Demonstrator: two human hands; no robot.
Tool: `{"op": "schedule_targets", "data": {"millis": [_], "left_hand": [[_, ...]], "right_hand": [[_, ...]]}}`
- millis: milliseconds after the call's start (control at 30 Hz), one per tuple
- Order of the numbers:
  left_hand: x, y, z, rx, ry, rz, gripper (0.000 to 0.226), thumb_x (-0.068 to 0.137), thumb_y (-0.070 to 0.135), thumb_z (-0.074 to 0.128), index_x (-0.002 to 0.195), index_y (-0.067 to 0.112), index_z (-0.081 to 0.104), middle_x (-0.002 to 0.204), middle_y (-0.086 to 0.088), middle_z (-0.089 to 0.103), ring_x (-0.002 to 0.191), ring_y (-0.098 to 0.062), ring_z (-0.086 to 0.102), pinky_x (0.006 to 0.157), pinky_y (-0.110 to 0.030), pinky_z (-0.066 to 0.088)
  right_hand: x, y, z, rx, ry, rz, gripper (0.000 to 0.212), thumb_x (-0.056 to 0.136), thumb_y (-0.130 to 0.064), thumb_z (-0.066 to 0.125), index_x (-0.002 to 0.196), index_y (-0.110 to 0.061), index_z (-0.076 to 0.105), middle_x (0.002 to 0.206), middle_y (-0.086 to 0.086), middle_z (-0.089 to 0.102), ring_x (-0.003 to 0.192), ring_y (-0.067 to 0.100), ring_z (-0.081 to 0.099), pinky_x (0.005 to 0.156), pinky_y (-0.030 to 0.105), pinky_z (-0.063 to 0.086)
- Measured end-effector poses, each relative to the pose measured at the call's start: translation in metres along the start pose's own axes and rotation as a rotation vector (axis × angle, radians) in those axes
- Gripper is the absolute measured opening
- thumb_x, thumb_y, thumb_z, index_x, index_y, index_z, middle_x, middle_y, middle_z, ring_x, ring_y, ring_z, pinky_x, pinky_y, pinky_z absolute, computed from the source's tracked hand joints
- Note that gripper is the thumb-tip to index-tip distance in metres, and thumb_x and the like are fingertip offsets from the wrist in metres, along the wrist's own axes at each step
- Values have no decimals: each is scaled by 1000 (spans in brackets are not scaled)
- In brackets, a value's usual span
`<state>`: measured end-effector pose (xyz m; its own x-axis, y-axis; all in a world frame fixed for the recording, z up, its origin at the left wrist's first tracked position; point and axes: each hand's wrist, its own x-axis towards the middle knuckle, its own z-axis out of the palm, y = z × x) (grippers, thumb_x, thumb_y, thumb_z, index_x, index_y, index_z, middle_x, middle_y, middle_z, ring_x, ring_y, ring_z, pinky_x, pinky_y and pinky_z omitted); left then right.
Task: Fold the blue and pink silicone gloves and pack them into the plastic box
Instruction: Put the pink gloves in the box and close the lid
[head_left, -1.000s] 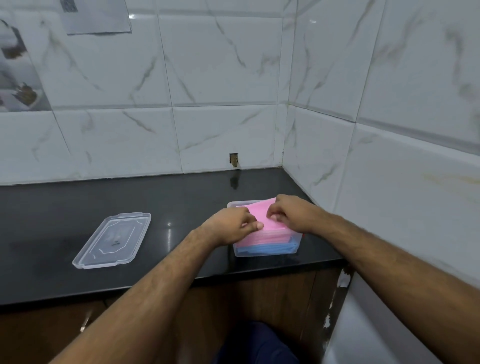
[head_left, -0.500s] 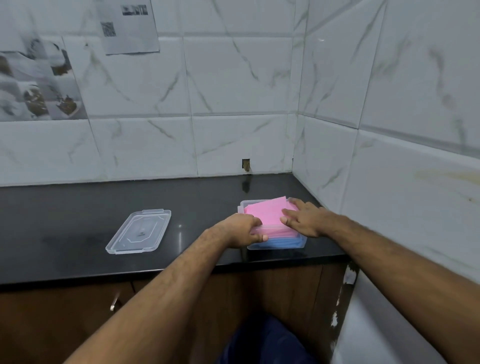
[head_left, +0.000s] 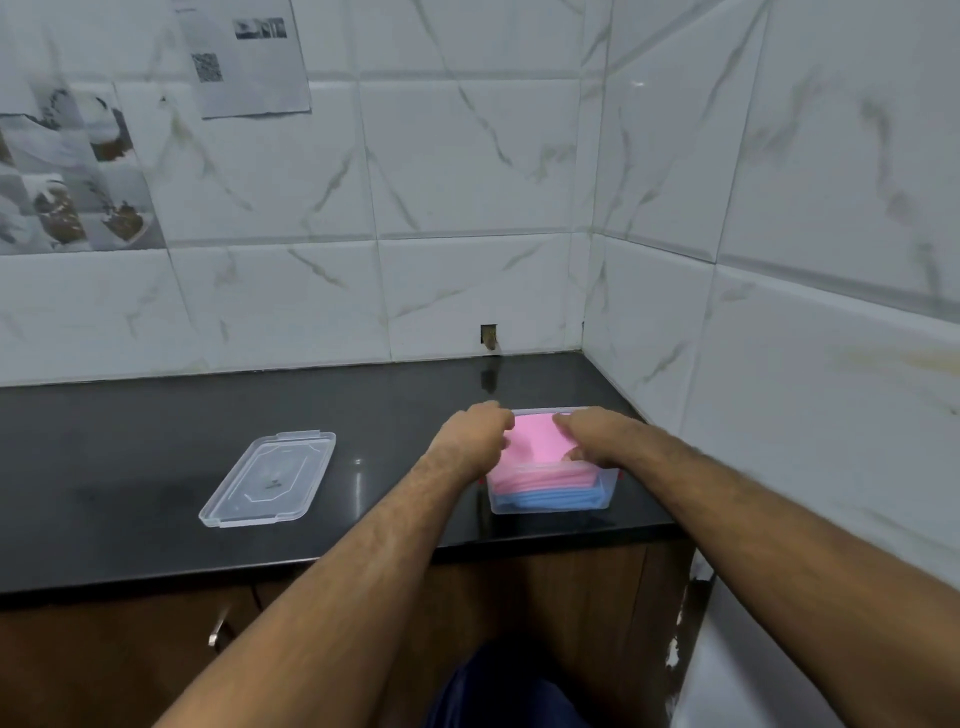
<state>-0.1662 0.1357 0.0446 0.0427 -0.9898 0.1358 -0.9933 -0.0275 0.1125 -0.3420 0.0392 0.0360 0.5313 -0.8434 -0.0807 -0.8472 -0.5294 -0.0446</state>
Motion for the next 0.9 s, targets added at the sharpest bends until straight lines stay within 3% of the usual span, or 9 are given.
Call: {"op": "schedule_targets", "data": {"millis": [100, 167, 233, 400, 533, 600, 700, 833, 900], "left_hand": [[18, -2, 8, 101, -113, -27, 34, 93, 25, 70, 124, 11, 66, 126, -9, 64, 113, -27, 63, 96, -38, 51], [29, -2, 14, 171, -152, -26, 32, 90, 27, 72, 118, 13, 65, 122, -8, 64, 112, -26, 62, 92, -37, 48], [35, 0, 16, 209, -152, -9, 36, 89, 27, 72, 121, 15, 63, 122, -6, 62, 115, -25, 60, 95, -38, 45], [42, -3, 17, 227, -181, 12, 47, 88, 27, 73, 131, 17, 56, 127, -7, 55, 117, -25, 60, 96, -40, 47], [43, 0, 14, 271, -216, 16, 46, 94, 20, 67, 137, 15, 53, 133, -7, 53, 119, -25, 60, 98, -40, 46], [43, 1, 13, 253, -220, 1, 46, 94, 14, 64, 138, 13, 50, 135, -8, 51, 119, -26, 60, 100, -39, 46], [43, 1, 15, 216, -223, -7, 49, 95, 12, 63, 141, 11, 47, 136, -9, 49, 121, -27, 59, 101, -40, 47], [43, 0, 17, 188, -200, -13, 52, 95, 11, 64, 144, 11, 45, 137, -9, 48, 121, -26, 57, 101, -42, 48], [43, -1, 20, 175, -178, -10, 49, 94, 11, 63, 141, 12, 48, 133, -9, 50, 120, -26, 57, 98, -42, 48]], "right_hand": [[16, 2, 5, 204, -17, 138, 40, 102, -38, 49, 130, -12, 60, 117, 5, 69, 106, 22, 67, 98, 39, 53], [24, 0, 10, 456, -20, 281, 41, 99, -42, 43, 119, -14, 65, 108, 5, 73, 100, 25, 71, 98, 42, 54], [33, -2, 11, 510, -31, 324, 41, 98, -42, 44, 117, -13, 65, 107, 7, 72, 100, 26, 70, 98, 43, 54], [40, 0, 7, 293, -69, 191, 46, 103, -54, 40, 131, -19, 52, 117, 4, 63, 102, 20, 62, 98, 43, 53], [41, 10, 8, -43, -128, 21, 58, 99, -40, 58, 150, -35, 31, 132, -2, 49, 105, 18, 55, 95, 43, 53], [44, 12, 9, -136, -113, -36, 52, 100, -43, 55, 147, -39, 32, 134, -2, 49, 107, 19, 55, 95, 44, 53], [49, 15, 15, -309, -7, -210, 45, 98, -62, 38, 133, -33, 39, 120, 2, 55, 100, 19, 58, 92, 45, 54], [49, 16, 21, -341, 90, -250, 40, 98, -65, 31, 120, -33, 40, 105, -2, 56, 94, 18, 59, 88, 44, 55], [44, 15, 20, -357, 90, -239, 36, 100, -58, 37, 124, -33, 41, 115, 0, 55, 101, 19, 59, 90, 45, 54]]}}
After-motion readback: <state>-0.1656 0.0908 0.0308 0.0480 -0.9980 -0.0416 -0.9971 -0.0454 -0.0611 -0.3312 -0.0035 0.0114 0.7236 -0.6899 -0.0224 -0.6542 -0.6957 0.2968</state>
